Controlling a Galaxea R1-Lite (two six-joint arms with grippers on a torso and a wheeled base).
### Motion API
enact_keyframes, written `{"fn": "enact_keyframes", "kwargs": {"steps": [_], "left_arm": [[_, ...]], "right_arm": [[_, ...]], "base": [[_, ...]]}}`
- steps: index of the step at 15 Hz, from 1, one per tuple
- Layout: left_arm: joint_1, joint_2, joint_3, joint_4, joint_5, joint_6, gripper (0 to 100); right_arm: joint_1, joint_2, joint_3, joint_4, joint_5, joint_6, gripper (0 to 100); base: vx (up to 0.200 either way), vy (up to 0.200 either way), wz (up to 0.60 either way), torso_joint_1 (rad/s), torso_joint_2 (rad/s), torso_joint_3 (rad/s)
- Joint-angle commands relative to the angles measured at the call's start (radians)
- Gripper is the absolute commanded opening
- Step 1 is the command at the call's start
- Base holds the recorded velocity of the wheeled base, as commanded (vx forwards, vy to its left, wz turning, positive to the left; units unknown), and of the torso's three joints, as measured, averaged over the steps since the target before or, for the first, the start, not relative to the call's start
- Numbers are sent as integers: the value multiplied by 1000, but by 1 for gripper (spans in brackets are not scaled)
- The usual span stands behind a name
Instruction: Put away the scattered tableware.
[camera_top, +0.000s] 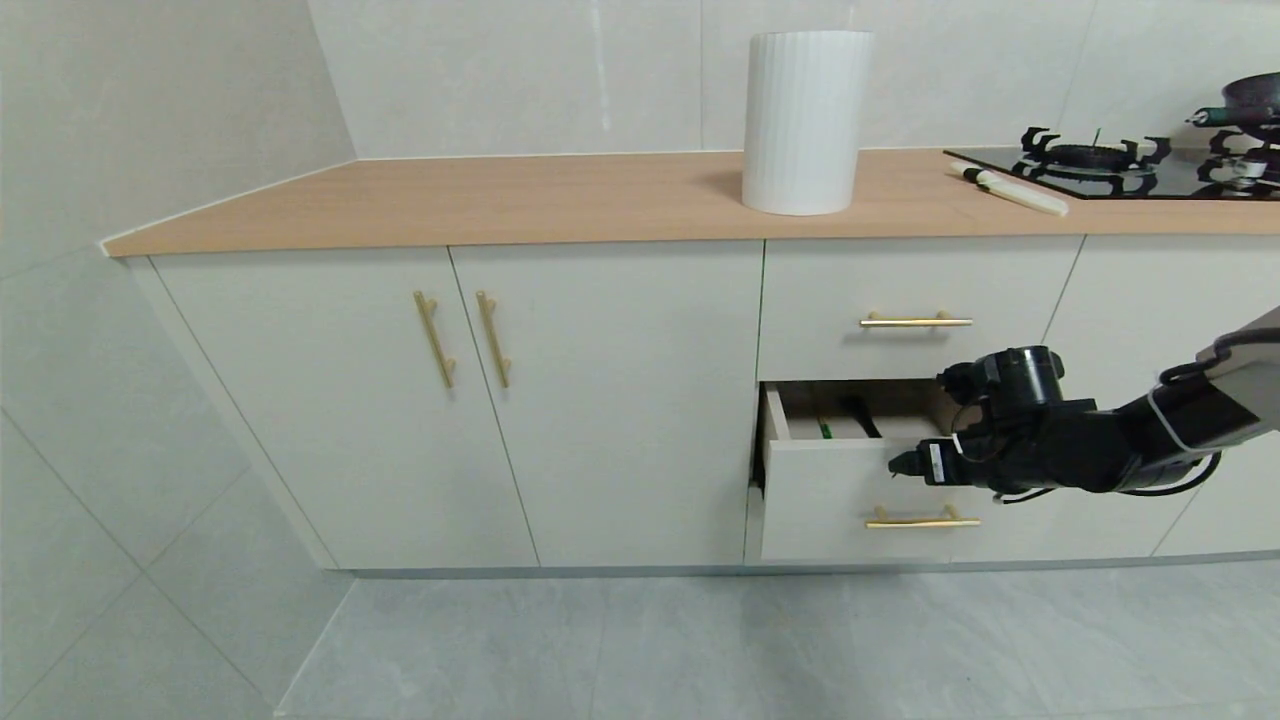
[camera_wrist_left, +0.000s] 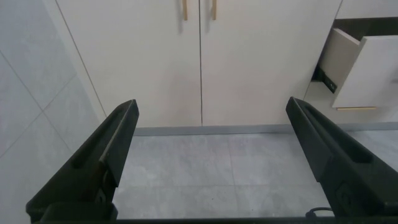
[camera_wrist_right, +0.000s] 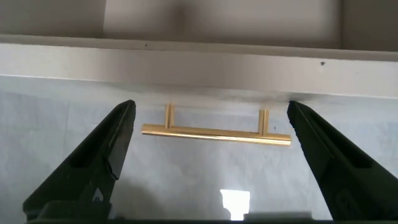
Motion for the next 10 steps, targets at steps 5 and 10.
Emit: {"fn": "enact_keyframes", "kwargs": {"steps": [5, 10], "left_arm": [[0, 0, 0, 0, 0, 0, 100], [0, 0, 0, 0, 0, 0, 100]], "right_arm": [[-6, 84, -66, -15, 0, 4, 100], [-6, 135, -119, -52, -8, 33, 100]], "base": [[0, 0, 0, 0, 0, 0], [0, 0, 0, 0, 0, 0]]}}
